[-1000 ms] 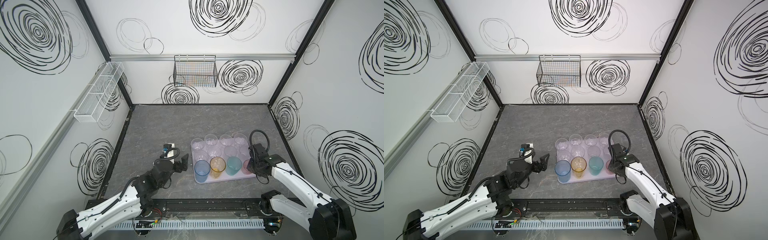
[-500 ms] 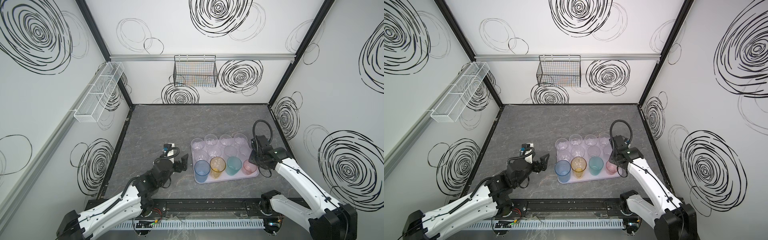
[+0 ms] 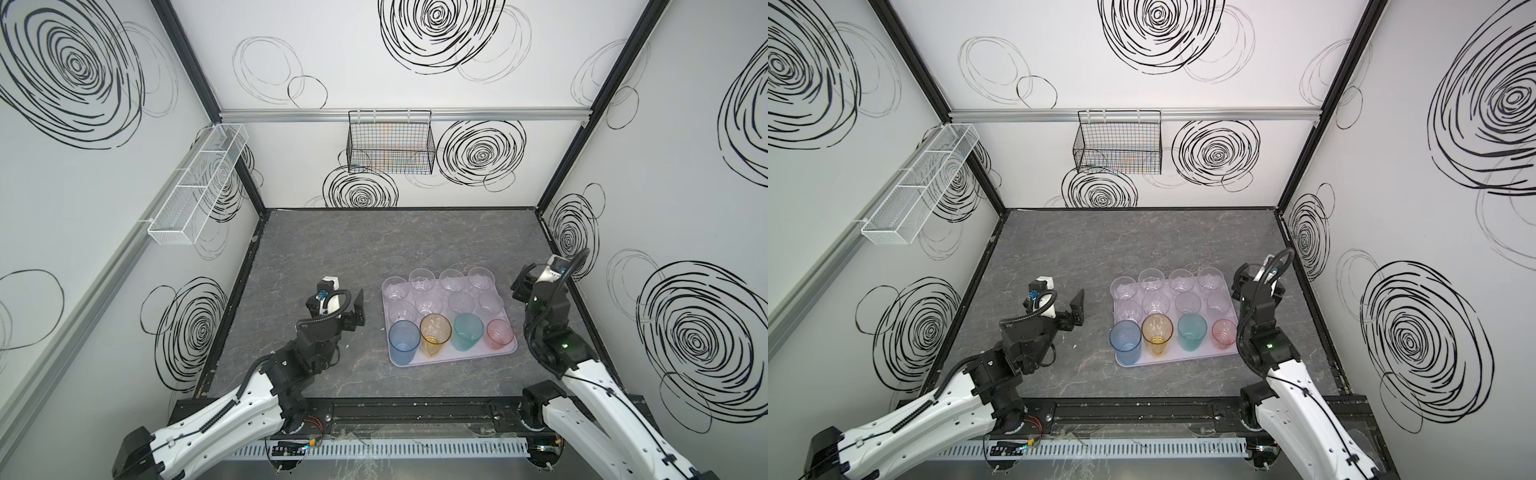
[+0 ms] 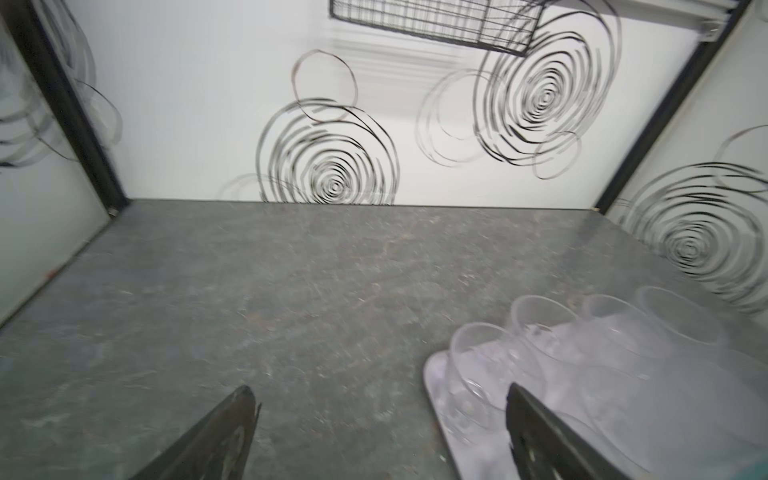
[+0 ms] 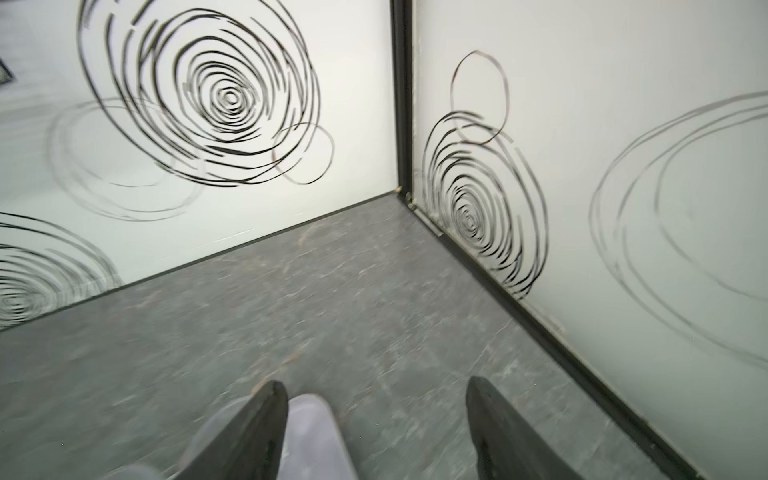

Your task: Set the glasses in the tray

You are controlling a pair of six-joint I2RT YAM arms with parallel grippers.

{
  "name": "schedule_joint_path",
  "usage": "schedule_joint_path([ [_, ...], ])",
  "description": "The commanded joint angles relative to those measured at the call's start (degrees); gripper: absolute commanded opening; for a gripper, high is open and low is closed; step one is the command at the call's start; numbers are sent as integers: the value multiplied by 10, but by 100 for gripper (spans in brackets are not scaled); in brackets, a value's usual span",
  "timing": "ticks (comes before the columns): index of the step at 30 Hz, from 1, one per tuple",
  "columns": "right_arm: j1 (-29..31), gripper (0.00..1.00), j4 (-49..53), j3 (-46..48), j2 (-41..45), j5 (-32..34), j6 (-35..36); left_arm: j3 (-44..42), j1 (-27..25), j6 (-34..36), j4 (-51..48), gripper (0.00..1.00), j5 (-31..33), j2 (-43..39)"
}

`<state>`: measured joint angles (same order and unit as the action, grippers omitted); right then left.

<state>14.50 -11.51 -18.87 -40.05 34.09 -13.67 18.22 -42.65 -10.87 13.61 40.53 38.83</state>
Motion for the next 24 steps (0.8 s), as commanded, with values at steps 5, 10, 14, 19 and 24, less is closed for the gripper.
schedule_joint_path([
  [5, -97, 73, -230, 85, -86, 70, -30, -88, 133, 138, 311, 96, 192, 95],
  [10, -136, 73, -303, 94, -137, 13, -16, -122, 182, 122, 393, 96, 123, 138],
  [14, -140, 73, -328, 86, -176, 7, -6, -121, 209, 105, 417, 96, 72, 184],
  [19, -140, 72, -369, 81, -233, -10, -19, -127, 230, 97, 480, 96, 40, 252],
  [24, -141, 72, -425, 90, -271, -35, -17, -110, 255, 82, 462, 96, -16, 268],
])
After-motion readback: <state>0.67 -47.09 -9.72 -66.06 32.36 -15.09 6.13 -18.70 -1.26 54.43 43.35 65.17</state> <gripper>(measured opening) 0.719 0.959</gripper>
